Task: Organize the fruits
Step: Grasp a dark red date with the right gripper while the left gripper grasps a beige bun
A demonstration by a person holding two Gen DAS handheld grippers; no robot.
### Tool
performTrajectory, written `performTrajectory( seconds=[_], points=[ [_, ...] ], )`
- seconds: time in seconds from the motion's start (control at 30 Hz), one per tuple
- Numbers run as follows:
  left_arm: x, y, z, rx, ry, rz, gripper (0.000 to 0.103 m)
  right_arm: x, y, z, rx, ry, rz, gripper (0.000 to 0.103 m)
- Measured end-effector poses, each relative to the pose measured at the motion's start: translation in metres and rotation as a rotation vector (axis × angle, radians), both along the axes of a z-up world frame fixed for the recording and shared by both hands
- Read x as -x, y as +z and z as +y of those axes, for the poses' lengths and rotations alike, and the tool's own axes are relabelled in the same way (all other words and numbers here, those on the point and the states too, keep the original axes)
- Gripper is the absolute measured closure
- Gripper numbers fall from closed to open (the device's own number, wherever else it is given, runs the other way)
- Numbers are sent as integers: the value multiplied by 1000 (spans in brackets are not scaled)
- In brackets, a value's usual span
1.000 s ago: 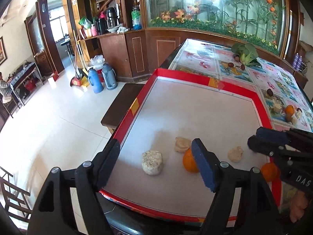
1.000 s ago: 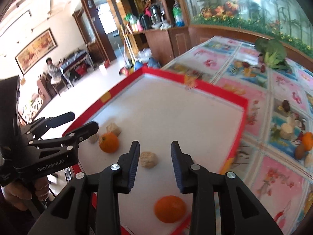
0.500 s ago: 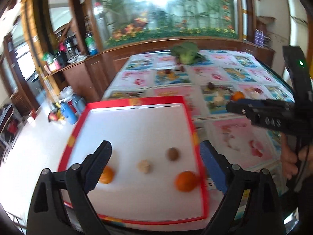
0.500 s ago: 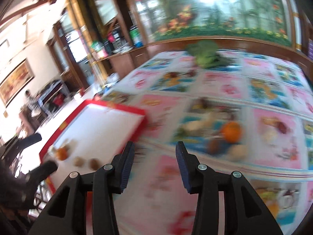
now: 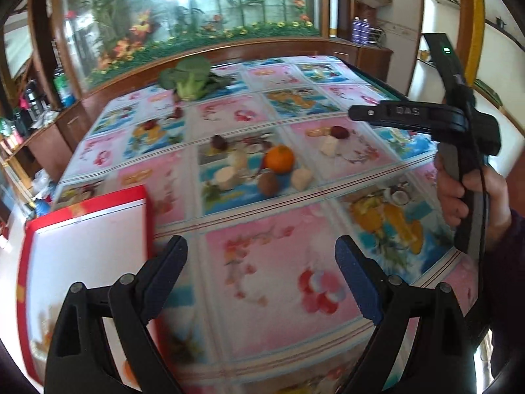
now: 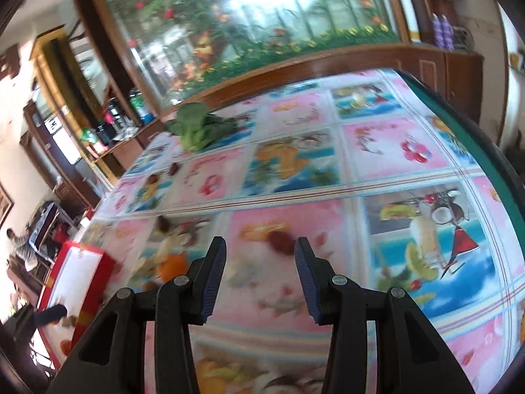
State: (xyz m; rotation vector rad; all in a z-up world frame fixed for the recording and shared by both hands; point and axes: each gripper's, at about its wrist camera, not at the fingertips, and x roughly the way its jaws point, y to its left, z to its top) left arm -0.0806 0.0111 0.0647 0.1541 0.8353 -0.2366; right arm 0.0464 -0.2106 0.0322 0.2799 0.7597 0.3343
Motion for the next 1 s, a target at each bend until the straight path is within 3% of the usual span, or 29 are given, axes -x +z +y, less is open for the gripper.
performTrajectory(
  seconds=[0.07, 0.27, 0.53, 0.67, 0.73, 1.0],
  points=[
    [-10, -5, -11, 4, -26, 16, 14, -9, -5, -6, -9, 4, 29, 60],
    [-37, -16, -32, 40, -119, 57, 37, -22, -14, -11, -3, 18, 53, 67],
    [-63, -25, -51, 32, -162, 99, 38, -29, -20, 12, 93, 111, 62, 70],
    [-74, -32, -57, 22, -193, 128, 51, -33, -28, 21, 180, 114, 72, 77],
    [-80, -37, -60, 12, -201, 142, 51, -33, -28, 23, 208, 116, 67, 82],
    [-97, -45, -61, 17, -191, 159, 54, -33, -27, 23, 219, 107, 83, 82]
  ],
)
